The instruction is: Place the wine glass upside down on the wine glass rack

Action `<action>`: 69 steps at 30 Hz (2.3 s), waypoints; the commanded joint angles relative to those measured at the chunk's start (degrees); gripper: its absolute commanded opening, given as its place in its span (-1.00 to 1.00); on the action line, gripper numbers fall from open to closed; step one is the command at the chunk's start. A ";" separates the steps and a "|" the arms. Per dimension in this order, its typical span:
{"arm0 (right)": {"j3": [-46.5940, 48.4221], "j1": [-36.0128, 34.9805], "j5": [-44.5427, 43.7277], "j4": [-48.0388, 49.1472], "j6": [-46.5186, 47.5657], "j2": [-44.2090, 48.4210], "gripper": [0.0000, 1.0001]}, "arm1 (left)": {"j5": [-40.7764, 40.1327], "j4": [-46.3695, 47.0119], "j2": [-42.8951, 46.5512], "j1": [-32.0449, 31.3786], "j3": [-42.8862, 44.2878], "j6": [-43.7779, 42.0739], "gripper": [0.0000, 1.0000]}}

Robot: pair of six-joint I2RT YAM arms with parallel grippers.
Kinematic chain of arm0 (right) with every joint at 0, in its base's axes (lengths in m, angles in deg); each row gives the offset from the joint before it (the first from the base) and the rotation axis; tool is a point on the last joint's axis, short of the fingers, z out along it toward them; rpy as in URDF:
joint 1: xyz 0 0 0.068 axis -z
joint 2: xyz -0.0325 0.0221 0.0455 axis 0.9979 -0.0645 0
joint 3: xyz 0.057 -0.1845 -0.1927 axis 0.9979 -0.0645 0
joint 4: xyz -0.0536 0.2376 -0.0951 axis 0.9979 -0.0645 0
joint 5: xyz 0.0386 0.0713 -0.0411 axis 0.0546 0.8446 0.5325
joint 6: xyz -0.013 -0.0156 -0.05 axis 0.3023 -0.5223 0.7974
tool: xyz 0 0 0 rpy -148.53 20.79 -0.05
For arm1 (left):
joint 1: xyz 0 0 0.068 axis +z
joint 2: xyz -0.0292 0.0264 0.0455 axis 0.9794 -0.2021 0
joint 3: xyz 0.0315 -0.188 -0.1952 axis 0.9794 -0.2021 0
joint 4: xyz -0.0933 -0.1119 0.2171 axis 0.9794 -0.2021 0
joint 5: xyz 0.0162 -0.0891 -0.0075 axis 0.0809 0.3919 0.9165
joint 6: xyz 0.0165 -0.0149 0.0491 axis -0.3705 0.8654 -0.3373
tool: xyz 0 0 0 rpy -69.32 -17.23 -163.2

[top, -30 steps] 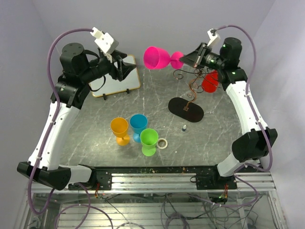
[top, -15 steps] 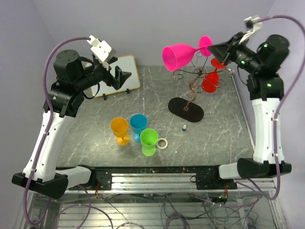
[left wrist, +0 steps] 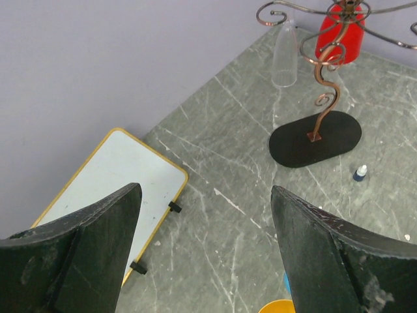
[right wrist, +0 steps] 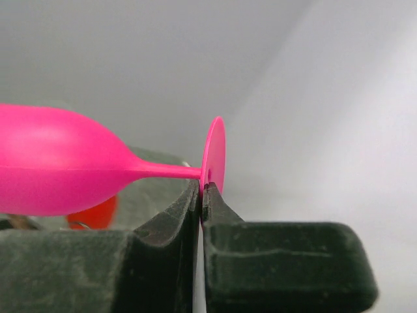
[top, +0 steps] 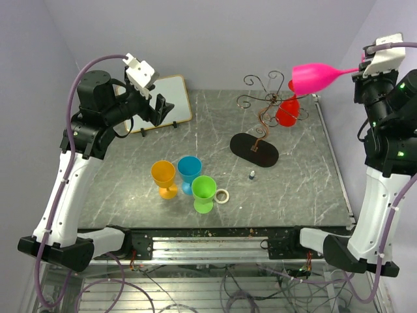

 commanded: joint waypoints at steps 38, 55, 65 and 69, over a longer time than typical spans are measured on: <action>-23.13 -1.96 -5.48 -2.32 45.56 -6.09 -1.00 | 0.57 0.24 0.74 3.20 -2.45 -1.54 0.77; -17.32 -6.93 4.67 -9.01 49.59 -8.76 -1.00 | 0.65 0.20 0.64 3.46 -2.62 -1.74 0.77; -15.05 -7.94 6.01 -11.22 49.97 -9.05 -1.00 | 0.70 0.14 0.90 3.56 -3.03 -1.99 0.77; -14.26 -8.20 7.93 -12.58 49.96 -8.85 -1.00 | 0.74 0.26 0.90 3.64 -3.20 -2.10 0.78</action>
